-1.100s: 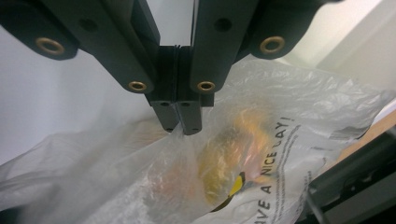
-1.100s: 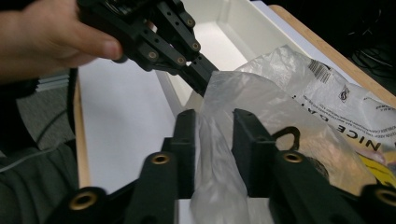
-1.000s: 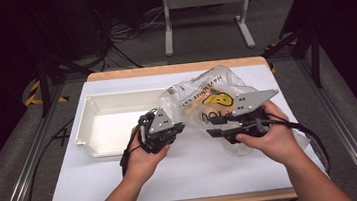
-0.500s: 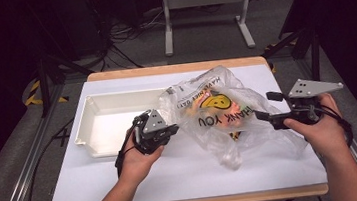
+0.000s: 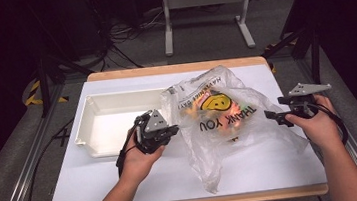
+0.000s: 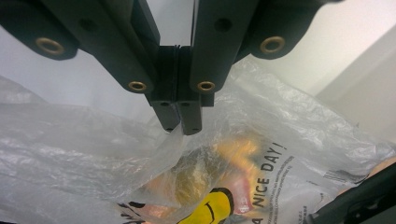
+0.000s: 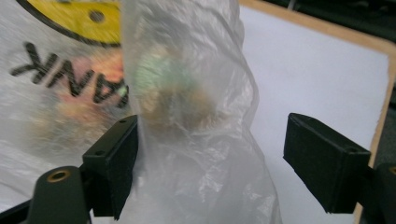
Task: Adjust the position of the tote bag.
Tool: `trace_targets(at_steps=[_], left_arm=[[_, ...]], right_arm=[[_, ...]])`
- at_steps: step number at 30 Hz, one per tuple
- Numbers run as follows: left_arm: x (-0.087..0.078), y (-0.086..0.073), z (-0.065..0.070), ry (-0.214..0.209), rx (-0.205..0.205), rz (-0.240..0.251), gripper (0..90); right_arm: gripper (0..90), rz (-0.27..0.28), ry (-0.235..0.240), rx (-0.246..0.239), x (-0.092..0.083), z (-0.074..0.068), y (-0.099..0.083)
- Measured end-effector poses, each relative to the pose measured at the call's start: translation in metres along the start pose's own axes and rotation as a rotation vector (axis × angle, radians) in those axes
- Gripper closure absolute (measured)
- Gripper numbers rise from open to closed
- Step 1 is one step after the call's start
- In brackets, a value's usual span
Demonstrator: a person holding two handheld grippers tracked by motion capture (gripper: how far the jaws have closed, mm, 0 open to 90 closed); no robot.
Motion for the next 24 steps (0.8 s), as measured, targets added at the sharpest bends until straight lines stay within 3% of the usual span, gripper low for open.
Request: trace_targets(at_steps=[9,12,15,18,20,24], left_arm=[[0.000,-0.003,-0.003,0.000,-0.008,-0.008,90.0],[0.001,-0.004,-0.003,0.000,-0.012,-0.010,90.0],[0.002,-0.005,-0.003,-0.001,-0.012,-0.014,90.0],[0.003,-0.005,-0.002,-0.002,-0.008,-0.015,90.0],[0.003,-0.005,-0.002,0.002,-0.006,-0.015,90.0],[0.005,-0.002,-0.004,0.005,-0.011,-0.009,90.0]], right_arm=[[21.1,-0.076,0.028,0.072,0.030,0.011,-0.027],[35.2,-0.105,0.051,0.084,0.032,0.008,-0.033],[60.0,-0.126,0.075,0.048,0.030,0.006,-0.034],[87.6,-0.142,0.112,0.046,0.025,0.001,-0.032],[89.3,-0.143,0.117,0.037,0.024,0.000,-0.030],[90.0,-0.096,0.096,0.022,0.011,-0.004,-0.016]])
Point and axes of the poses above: each handheld gripper's, and its own axes: x roughly forward along the jaws, y roughly out of its top, z roughly to its right, the point moved 9 cm from there along x, roughly forward along the jaws, and after that the axes turned 12 degrees about z, right-handed, at the moved point
